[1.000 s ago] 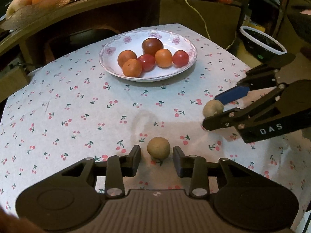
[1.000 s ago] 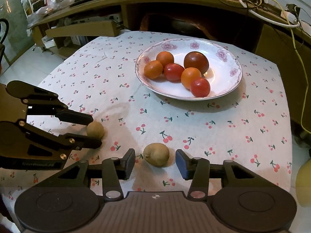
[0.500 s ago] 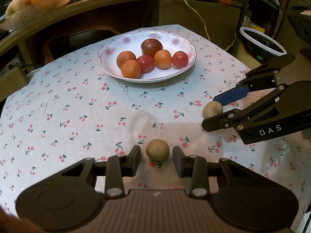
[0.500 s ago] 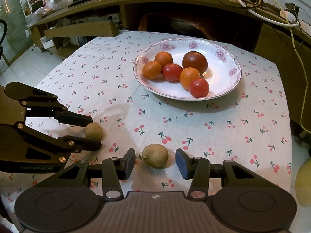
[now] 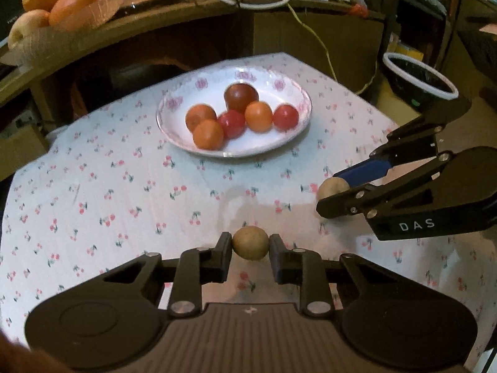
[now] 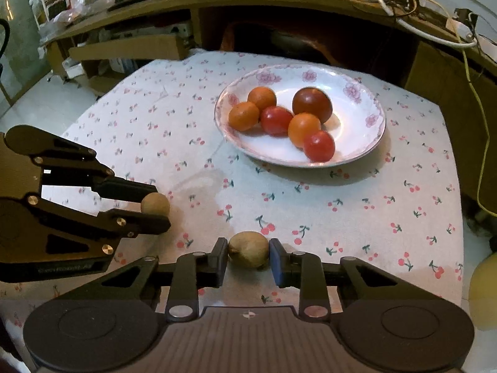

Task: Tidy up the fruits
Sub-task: 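Carry both held kiwis over the white plate, then lower the kiwis into the plate and open both tools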

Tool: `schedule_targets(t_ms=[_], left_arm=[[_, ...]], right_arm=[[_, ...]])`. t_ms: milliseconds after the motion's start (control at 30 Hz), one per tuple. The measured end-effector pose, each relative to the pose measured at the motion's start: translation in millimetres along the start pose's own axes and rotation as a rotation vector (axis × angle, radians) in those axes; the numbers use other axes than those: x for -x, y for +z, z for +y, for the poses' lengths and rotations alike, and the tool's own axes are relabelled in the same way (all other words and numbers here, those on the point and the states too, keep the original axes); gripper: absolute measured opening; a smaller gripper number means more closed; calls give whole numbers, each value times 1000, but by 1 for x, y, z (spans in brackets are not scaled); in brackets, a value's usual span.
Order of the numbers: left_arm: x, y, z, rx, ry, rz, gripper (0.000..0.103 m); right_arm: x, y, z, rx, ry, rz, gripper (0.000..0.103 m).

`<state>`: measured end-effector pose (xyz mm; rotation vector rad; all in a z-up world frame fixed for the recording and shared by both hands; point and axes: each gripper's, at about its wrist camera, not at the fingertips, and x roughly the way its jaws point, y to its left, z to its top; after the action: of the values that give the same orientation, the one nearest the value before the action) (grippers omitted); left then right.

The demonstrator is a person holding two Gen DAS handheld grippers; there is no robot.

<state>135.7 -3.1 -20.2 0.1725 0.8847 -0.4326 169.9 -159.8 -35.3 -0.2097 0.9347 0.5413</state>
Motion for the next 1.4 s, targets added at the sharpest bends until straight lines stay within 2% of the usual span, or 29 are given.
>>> schedule_targets(t_ms=[367,500,1400], left_arm=[[1,45,8,33,45,-107,32],[-5,59,9,40,66,-123,31],[-53,76,21,91,64,-95,31]], right_arm=[[11,25,-10,-53,-27,-91,29],[12,39,-15,-67,-43,-138,29],[-29,57,-42,-86,-137,-136,30]])
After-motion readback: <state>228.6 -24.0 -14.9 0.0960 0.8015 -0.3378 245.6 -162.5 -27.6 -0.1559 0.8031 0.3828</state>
